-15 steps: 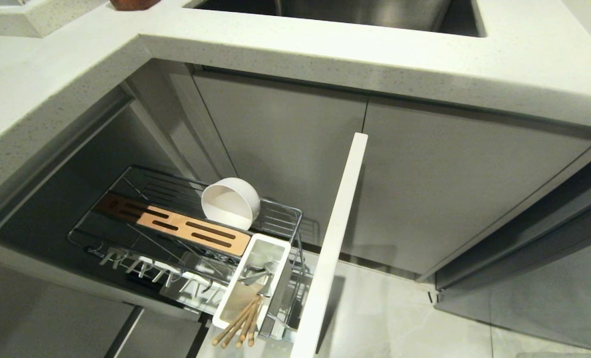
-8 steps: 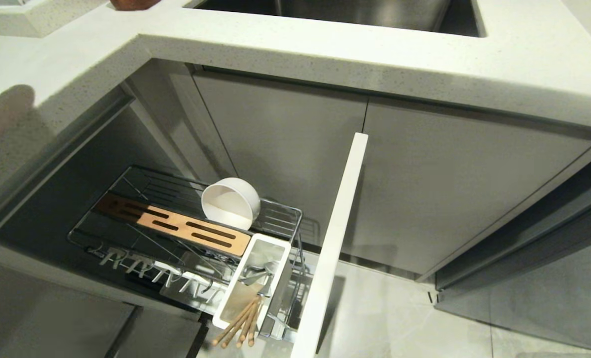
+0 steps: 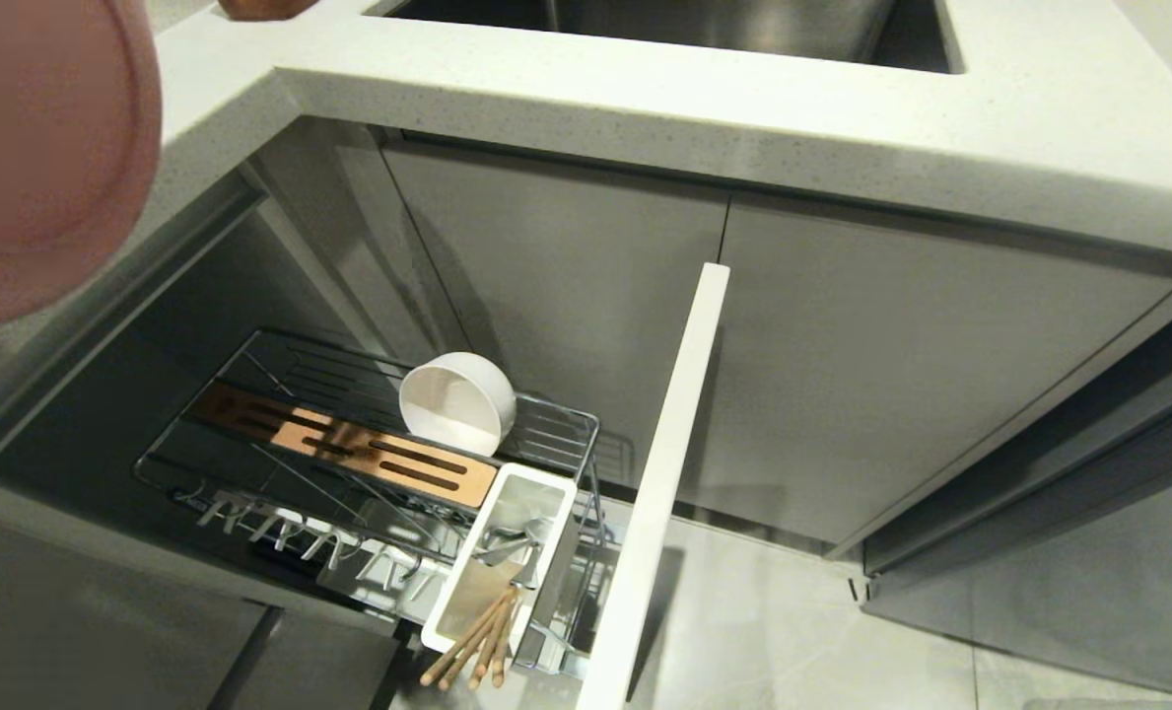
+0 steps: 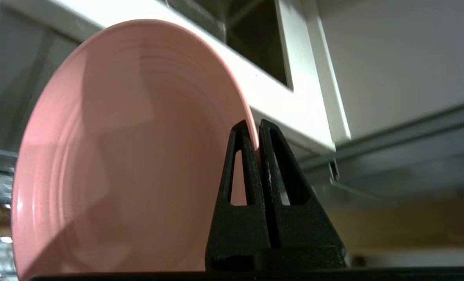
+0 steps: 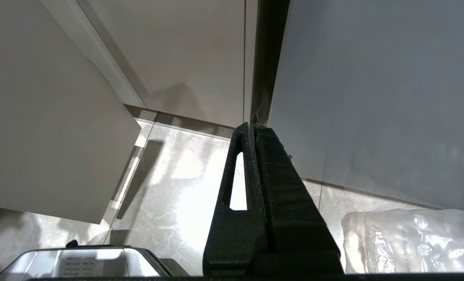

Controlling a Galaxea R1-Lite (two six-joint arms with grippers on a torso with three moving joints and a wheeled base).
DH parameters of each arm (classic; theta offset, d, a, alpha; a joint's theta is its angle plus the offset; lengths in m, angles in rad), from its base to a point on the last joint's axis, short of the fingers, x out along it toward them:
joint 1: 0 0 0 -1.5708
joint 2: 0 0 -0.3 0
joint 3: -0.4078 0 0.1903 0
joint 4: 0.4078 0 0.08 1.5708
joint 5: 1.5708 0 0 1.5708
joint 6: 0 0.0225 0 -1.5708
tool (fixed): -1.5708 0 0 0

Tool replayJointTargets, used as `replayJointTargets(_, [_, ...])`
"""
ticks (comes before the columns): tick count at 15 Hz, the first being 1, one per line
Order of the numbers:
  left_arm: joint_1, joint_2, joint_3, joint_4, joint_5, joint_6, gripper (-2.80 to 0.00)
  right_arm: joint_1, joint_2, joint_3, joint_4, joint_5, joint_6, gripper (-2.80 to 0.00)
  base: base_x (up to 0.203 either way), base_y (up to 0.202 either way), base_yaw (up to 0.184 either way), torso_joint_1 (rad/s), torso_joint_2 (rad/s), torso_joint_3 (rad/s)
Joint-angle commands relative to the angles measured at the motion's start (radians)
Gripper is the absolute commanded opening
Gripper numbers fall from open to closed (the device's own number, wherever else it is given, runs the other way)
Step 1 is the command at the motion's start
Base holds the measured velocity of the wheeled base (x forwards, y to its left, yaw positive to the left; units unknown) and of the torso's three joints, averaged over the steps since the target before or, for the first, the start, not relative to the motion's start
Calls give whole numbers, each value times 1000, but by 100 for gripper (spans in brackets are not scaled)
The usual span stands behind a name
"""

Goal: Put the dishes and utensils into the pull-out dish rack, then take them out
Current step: Pick up the plate and place it in the cupboard

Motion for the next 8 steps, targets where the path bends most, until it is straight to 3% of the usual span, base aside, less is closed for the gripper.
replayJointTargets(1, [-47, 22, 34, 4, -1, -12, -280, 1, 0, 2, 0, 0, 0, -280, 0, 0, 0, 0, 0, 0])
replayJointTargets(5, [-143, 44, 191, 1, 16, -52, -280, 1, 0, 3, 0, 0, 0, -280, 0, 0, 0, 0, 0, 0])
replayJointTargets(8, [-174, 54, 334, -92, 91, -68, -280, 0, 0, 2, 0, 0, 0, -280, 0, 0, 0, 0, 0, 0])
